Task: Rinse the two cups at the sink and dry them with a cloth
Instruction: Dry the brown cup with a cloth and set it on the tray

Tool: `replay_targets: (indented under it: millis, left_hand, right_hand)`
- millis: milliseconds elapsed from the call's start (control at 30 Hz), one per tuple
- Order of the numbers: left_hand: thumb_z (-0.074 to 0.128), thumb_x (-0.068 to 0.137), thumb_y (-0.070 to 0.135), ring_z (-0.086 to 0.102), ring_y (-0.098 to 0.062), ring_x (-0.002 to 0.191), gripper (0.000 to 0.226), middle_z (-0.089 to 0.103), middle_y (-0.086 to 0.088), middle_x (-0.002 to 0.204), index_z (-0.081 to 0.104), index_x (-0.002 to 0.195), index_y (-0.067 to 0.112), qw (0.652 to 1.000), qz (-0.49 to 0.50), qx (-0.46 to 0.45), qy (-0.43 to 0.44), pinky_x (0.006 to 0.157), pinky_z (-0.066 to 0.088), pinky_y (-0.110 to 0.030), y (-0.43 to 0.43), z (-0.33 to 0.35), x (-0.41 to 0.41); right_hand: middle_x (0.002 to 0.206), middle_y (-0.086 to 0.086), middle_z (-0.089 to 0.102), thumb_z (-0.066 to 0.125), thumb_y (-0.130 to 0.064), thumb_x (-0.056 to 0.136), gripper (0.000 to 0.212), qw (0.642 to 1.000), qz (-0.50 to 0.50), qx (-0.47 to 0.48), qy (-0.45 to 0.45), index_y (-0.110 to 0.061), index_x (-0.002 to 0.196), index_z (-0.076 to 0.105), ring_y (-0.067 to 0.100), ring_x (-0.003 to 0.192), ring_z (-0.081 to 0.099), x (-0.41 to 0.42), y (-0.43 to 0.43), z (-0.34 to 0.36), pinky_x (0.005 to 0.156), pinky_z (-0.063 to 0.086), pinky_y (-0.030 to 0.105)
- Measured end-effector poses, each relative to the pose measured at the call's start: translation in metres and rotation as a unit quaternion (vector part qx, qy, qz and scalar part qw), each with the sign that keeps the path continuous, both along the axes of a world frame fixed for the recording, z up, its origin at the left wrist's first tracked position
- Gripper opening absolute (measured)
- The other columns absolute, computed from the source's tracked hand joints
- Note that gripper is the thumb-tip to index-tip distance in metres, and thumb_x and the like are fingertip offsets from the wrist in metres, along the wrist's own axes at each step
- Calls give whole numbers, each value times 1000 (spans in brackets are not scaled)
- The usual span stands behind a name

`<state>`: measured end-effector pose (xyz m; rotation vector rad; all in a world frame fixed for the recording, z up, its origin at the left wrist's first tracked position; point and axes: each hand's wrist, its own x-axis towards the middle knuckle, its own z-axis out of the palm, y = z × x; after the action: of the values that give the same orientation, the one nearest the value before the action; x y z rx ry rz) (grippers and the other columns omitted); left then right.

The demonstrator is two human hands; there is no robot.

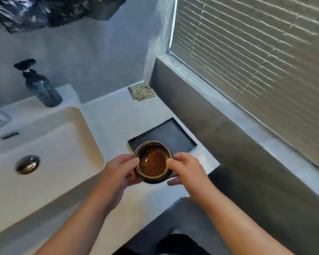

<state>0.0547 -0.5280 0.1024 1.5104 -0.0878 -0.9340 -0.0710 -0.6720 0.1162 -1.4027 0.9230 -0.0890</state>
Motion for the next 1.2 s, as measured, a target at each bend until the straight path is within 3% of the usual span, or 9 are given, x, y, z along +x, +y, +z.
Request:
replay_targets:
  millis: [100, 267, 400, 500, 633, 700, 833, 1067, 1200]
  left_hand:
    - [59, 97, 11, 67, -26, 74, 12, 70, -12, 79, 70, 98, 7, 999, -24, 35, -11, 65, 56, -37, -28, -5, -24]
    - [63, 94, 8, 72, -32, 90, 15, 76, -19, 95, 77, 97, 9, 994, -58, 84, -29, 75, 63, -45, -50, -8, -38]
    - [66, 92, 8, 74, -30, 89, 16, 77, -17, 92, 81, 90, 12, 991, -62, 111, -43, 76, 63, -43, -62, -14, -35]
    - [69, 89, 9, 73, -22, 82, 13, 77, -14, 90, 81, 93, 13, 989, -66, 125, -38, 77, 63, -38, -73, -27, -25]
    - [71, 86, 7, 66, -13, 61, 14, 75, -8, 79, 78, 98, 10, 991, -55, 119, -13, 57, 53, -24, -90, -47, -14]
    - [70, 87, 7, 58, -17, 53, 12, 70, -2, 72, 78, 96, 6, 992, -64, 110, 1, 50, 46, -20, -102, -59, -4]
    - [74, 86, 11, 77, -20, 84, 14, 80, -4, 86, 78, 99, 12, 991, -37, 128, 5, 78, 63, -34, -129, -92, 18]
    - [76, 86, 14, 75, -10, 81, 24, 78, -1, 91, 75, 110, 10, 987, 14, 158, -3, 70, 61, -23, -170, -123, 42]
    - [74, 88, 15, 74, -8, 79, 12, 76, 9, 83, 77, 100, 18, 985, 17, 169, -18, 69, 61, -22, -184, -129, 46]
  right_hand:
    - [78, 16, 66, 66, -17, 93, 25, 1000, -21, 18, 14, -6, 113, 59, 21, 63, 67, -30, -24, -9, 67, 63, 36]
    - [93, 31, 69, 65, -18, 88, 18, 999, -39, 17, 21, -1, 94, 68, 46, 87, 71, -53, -49, -25, 80, 62, 52]
    - [80, 23, 70, 63, -18, 87, 18, 999, -25, 16, 42, -1, 87, 70, 32, 71, 70, -49, -62, -35, 81, 60, 55]
    - [88, 20, 73, 63, -16, 86, 13, 998, -31, 23, 45, -11, 91, 74, 36, 78, 72, -41, -72, -44, 82, 60, 53]
    - [95, 21, 70, 65, -15, 88, 27, 995, -45, -8, 89, -15, 115, 66, 23, 65, 69, -28, -88, -56, 80, 61, 51]
    - [92, 12, 70, 69, -20, 87, 24, 991, -50, -47, 115, -20, 111, 63, 20, 65, 71, -17, -101, -66, 79, 62, 48]
    - [88, -4, 72, 74, -30, 82, 19, 978, -44, -128, 157, -26, 98, 66, 16, 77, 71, 13, -133, -94, 77, 61, 39]
    - [85, -7, 71, 72, -27, 85, 14, 969, -26, -167, 180, -21, 97, 70, 12, 81, 69, 60, -175, -126, 76, 60, 35]
    - [85, -7, 71, 70, -25, 85, 17, 965, -2, -186, 186, -15, 99, 73, 13, 84, 68, 71, -189, -138, 78, 57, 32]
